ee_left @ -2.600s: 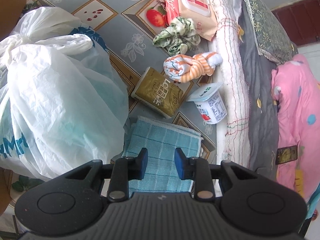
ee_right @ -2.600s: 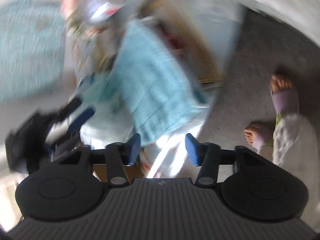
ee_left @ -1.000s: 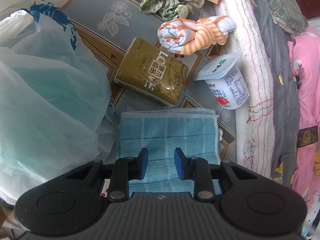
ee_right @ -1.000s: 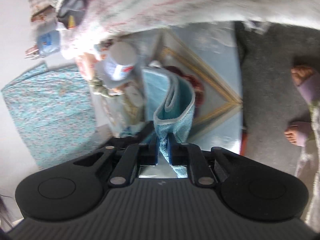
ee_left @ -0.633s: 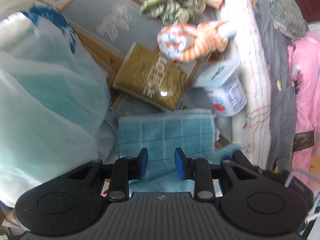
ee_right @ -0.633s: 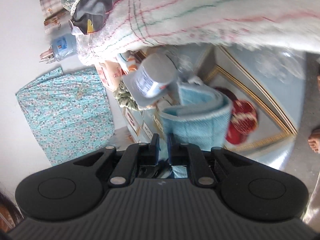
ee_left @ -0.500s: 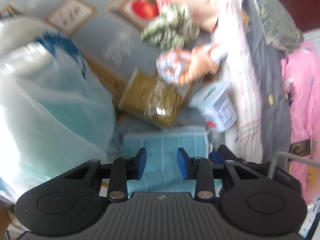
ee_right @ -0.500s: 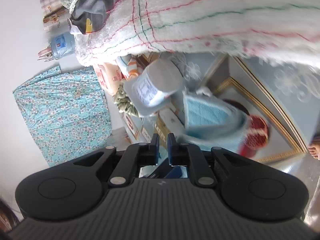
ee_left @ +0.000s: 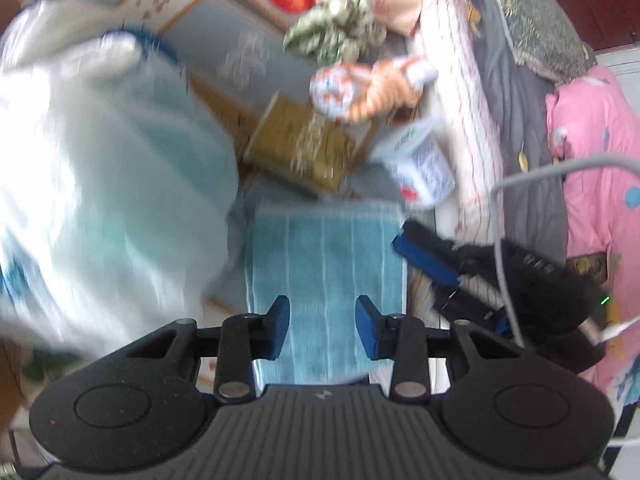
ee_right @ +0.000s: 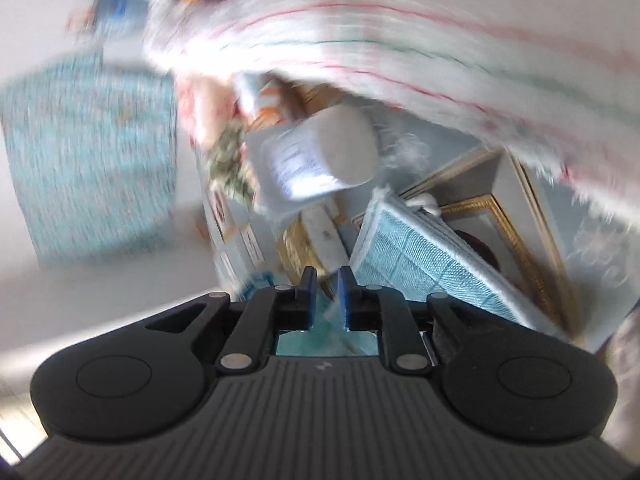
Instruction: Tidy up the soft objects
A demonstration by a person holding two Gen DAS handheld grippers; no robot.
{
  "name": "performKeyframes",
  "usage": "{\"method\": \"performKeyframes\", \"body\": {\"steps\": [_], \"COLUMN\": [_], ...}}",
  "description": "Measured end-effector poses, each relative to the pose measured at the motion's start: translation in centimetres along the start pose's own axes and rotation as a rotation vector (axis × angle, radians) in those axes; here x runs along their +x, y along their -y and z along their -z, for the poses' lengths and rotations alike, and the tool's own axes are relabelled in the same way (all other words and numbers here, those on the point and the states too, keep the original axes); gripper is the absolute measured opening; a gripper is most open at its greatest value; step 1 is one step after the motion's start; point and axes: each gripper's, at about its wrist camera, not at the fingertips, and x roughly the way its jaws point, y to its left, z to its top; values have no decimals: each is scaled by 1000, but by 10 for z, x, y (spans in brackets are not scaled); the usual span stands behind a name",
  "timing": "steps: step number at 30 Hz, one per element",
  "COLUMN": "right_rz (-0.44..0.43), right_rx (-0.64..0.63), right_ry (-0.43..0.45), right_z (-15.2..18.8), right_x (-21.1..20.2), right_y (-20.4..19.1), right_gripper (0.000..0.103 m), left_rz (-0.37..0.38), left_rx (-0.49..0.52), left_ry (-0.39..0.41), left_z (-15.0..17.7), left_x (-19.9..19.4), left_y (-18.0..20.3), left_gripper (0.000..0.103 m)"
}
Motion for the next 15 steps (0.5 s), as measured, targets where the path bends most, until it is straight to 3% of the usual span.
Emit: {"method": "performKeyframes", "body": {"steps": [4, 8, 11, 15], "right_rz": [10, 115, 173, 223], "right_rx": [-195, -441, -660, -892], "right_ry": [-49, -97, -203, -425], "right_z": [-2, 0, 7, 20], "right_x": [-32, -60, -58, -21], "right_y": [-27, -61, -85, -97], "right_gripper": [21, 32, 38, 39], "left_rz": [14, 23, 20, 5], "left_rx": [-33, -59, -90, -200], "left_ry": [-28, -48, -44, -33], "left_z": [21, 38, 51, 65], "left_x": [1, 4, 8, 18], "left_y": [-7, -14, -20, -33], "left_gripper": [36, 37, 41, 41]}}
